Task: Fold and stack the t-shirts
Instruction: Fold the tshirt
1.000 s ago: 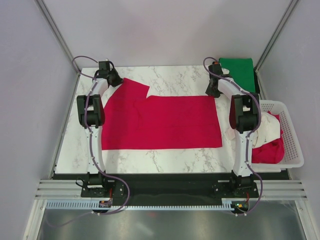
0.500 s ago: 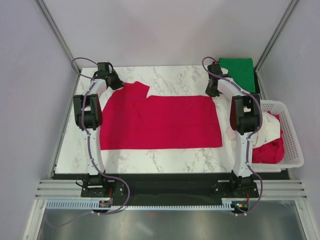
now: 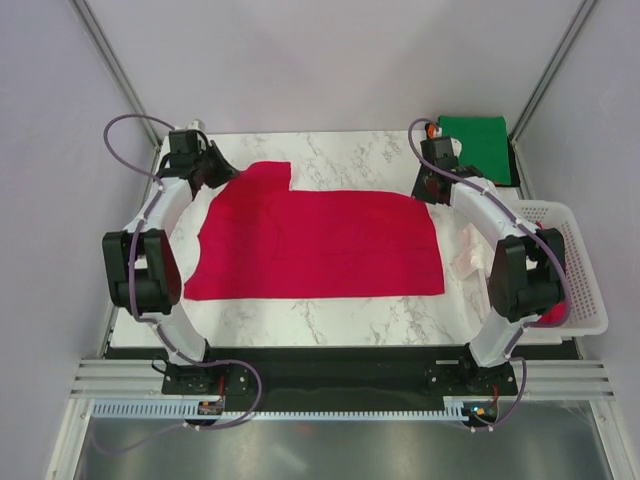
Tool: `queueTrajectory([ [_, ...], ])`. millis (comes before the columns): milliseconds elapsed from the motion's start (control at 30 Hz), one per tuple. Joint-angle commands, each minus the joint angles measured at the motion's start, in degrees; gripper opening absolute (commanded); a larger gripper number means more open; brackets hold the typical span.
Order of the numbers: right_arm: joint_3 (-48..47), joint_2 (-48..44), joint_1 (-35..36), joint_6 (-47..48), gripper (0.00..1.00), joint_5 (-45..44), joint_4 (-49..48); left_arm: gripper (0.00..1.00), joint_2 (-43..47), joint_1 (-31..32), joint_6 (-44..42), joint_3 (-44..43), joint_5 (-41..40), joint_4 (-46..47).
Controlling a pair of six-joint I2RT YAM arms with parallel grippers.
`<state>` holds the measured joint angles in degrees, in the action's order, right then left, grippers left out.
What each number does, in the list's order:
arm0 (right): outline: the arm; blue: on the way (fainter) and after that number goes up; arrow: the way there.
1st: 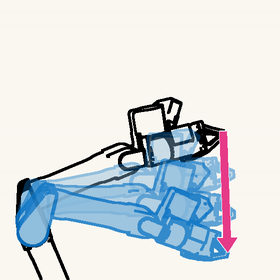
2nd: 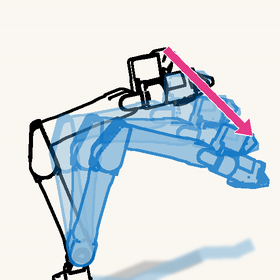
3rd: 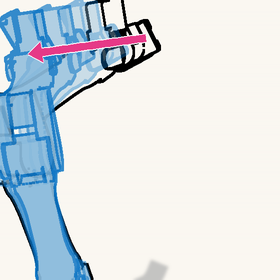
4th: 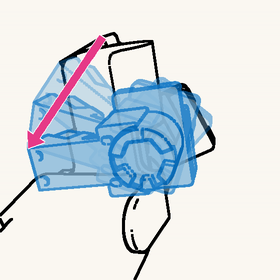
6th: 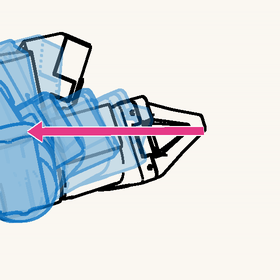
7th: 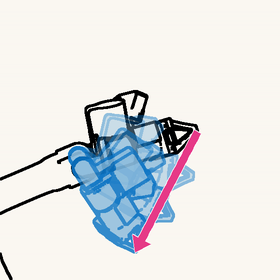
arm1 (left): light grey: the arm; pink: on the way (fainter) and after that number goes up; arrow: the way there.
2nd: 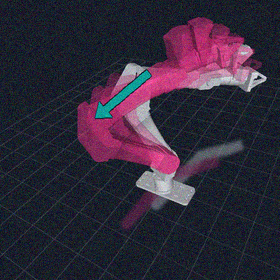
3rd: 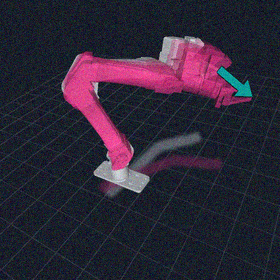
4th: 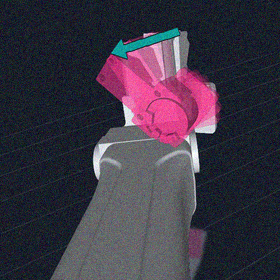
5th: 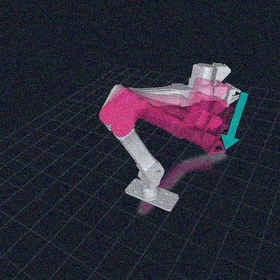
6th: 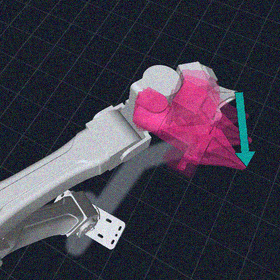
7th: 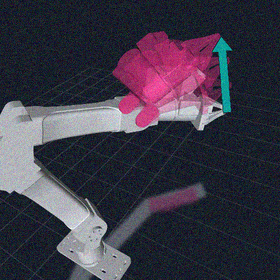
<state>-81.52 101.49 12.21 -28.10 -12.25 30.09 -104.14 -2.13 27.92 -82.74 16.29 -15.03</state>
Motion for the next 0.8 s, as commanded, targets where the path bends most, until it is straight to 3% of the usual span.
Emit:
queueTrajectory([
  [0,5.3,-4.6,-0.2,0.9,0.0,0.4,-1.0,0.02,8.4,0.1,-3.1,6.3,-1.0,1.1],
  [467,17.7,-15.4,-1.7,0.8,0.0,-1.5,-1.0,0.02,35.6,0.0,-5.3,29.0,-7.4,-1.7],
  [700,24.6,-17.4,-2.0,-1.8,0.01,-1.5,-1.0,0.03,46.2,-0.3,-0.6,37.5,-13.3,-8.7],
  [767,25.3,-17.8,-2.1,-2.5,0.36,-1.4,-0.9,0.15,48.0,-0.9,1.8,39.3,-14.9,-12.6],
])
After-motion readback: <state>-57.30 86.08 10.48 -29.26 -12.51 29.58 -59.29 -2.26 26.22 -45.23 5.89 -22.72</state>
